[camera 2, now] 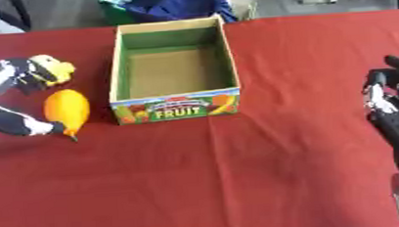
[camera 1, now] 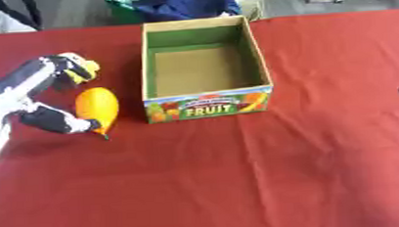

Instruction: Pick up objects on the table and place them in the box.

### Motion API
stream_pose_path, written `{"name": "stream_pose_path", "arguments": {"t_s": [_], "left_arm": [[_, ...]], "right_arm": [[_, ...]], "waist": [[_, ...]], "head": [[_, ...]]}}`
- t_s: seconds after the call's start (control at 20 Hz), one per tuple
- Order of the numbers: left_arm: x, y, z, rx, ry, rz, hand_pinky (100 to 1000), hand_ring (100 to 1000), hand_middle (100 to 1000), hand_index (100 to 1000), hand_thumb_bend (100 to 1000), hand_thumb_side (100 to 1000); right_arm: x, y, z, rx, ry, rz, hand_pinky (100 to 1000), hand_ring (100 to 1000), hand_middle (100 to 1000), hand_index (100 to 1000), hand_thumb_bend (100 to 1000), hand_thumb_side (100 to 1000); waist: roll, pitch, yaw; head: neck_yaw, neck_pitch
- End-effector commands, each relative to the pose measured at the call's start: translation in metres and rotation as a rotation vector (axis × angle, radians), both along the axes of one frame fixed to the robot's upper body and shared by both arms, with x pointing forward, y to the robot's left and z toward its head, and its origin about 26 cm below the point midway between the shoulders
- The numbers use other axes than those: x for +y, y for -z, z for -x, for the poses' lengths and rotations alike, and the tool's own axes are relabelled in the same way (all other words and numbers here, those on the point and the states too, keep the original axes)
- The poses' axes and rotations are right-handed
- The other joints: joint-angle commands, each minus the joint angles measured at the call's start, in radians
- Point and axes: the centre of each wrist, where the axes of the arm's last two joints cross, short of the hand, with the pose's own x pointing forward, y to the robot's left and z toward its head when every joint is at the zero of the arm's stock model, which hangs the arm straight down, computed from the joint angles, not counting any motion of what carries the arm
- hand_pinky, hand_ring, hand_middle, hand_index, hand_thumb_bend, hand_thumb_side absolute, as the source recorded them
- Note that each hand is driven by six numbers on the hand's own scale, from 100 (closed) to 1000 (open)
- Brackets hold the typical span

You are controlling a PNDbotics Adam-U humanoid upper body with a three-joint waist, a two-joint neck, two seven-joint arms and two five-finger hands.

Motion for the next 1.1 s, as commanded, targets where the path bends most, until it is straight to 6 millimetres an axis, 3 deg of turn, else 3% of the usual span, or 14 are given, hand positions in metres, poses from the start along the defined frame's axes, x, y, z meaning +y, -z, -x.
{"name": "stream_pose_path", "arguments": {"t_s": [0.05, 0.35, 0.45, 0.65, 0.85, 1.1], "left_arm": [[-0.002, -0.001, -0.008, -0.01, -0.013, -0.032, 690, 709, 753, 757, 725, 100], [-0.007, 0.019, -0.023, 0.019, -0.046, -0.085, 662, 680, 734, 730, 697, 100], [-0.007, 0.024, -0.027, 0.026, -0.057, -0.109, 640, 642, 689, 706, 638, 100], [-0.005, 0.028, -0.03, 0.012, -0.081, -0.13, 566, 517, 513, 588, 469, 100], [-0.004, 0.02, -0.027, -0.057, -0.111, -0.095, 500, 403, 375, 474, 378, 100], [-0.005, -0.012, -0.015, -0.18, -0.117, -0.024, 490, 396, 365, 470, 379, 100]], "right_arm": [[-0.002, -0.006, 0.0, -0.015, -0.004, 0.015, 678, 771, 634, 816, 100, 253], [-0.002, -0.005, 0.0, -0.012, -0.006, 0.013, 678, 770, 632, 816, 100, 253], [-0.002, -0.005, 0.0, -0.011, -0.006, 0.012, 678, 770, 631, 816, 100, 253], [-0.002, -0.005, 0.0, -0.011, -0.006, 0.012, 678, 770, 630, 816, 100, 253], [-0.002, -0.004, 0.0, -0.01, -0.004, 0.01, 678, 770, 629, 815, 100, 252], [-0.003, -0.004, 0.0, -0.011, -0.001, 0.01, 678, 769, 628, 814, 100, 251]], "waist": [[0.002, -0.02, -0.004], [0.0, -0.023, -0.009], [0.0, -0.023, -0.01], [-0.001, -0.023, -0.01], [-0.003, -0.023, -0.008], [-0.003, -0.024, -0.004]], "head": [[-0.004, 0.007], [-0.005, 0.007], [-0.005, 0.008], [-0.006, 0.008], [-0.008, 0.007], [-0.009, 0.006]]}}
